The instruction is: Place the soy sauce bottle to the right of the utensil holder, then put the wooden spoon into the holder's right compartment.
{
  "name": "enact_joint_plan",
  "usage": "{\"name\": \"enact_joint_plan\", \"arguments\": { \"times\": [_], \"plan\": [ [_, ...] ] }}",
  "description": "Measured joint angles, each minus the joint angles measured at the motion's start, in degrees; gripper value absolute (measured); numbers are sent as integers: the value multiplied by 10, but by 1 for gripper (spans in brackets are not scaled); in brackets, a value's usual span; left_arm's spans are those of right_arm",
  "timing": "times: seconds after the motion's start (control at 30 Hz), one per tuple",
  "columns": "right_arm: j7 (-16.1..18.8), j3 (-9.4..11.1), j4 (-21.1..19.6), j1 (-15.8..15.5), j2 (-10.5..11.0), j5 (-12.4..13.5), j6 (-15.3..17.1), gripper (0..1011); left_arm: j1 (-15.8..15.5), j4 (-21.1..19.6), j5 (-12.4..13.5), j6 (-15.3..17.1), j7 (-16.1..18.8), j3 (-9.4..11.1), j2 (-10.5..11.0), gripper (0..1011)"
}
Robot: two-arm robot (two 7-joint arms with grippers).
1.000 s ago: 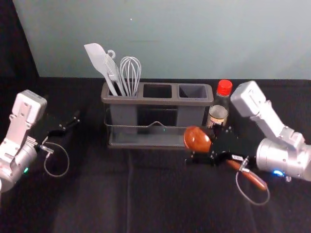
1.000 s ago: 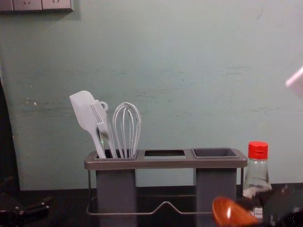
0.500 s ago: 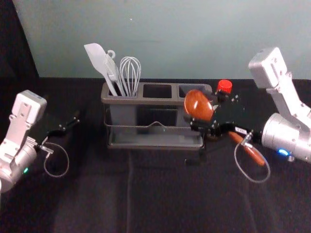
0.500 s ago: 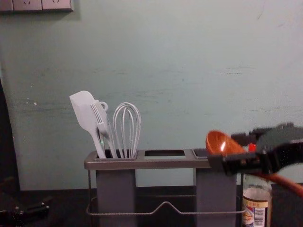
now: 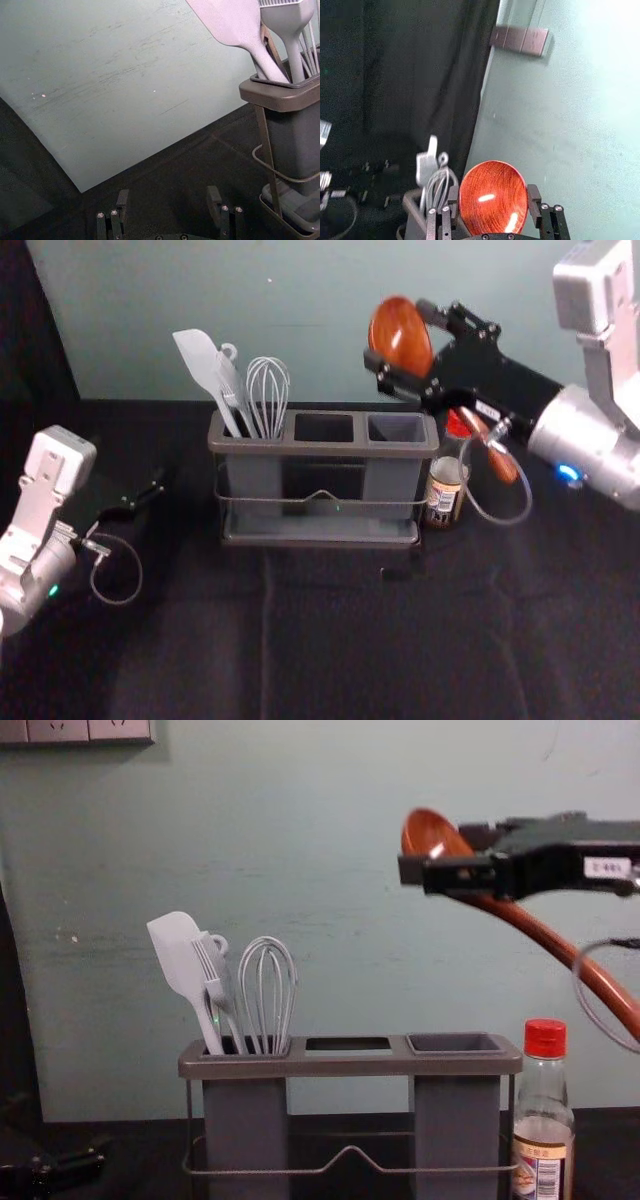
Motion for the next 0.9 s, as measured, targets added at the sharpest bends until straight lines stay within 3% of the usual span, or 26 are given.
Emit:
{"name": "enact_joint_plan", "arguments": {
  "times": [0.37, 0.7, 0.87, 0.9],
  "plan": [
    [9, -1, 81, 40, -63, 7, -95, 835, 0, 0, 0, 0, 0, 0, 0, 1000],
    [71, -8, 234, 114, -132, 61, -191, 835, 0, 0, 0, 0, 0, 0, 0, 1000],
    [85, -11, 314, 140, -165, 72, -239, 835, 0, 0, 0, 0, 0, 0, 0, 1000],
    [85, -11, 314, 140, -165, 72, -239, 835, 0, 0, 0, 0, 0, 0, 0, 1000]
  ]
}}
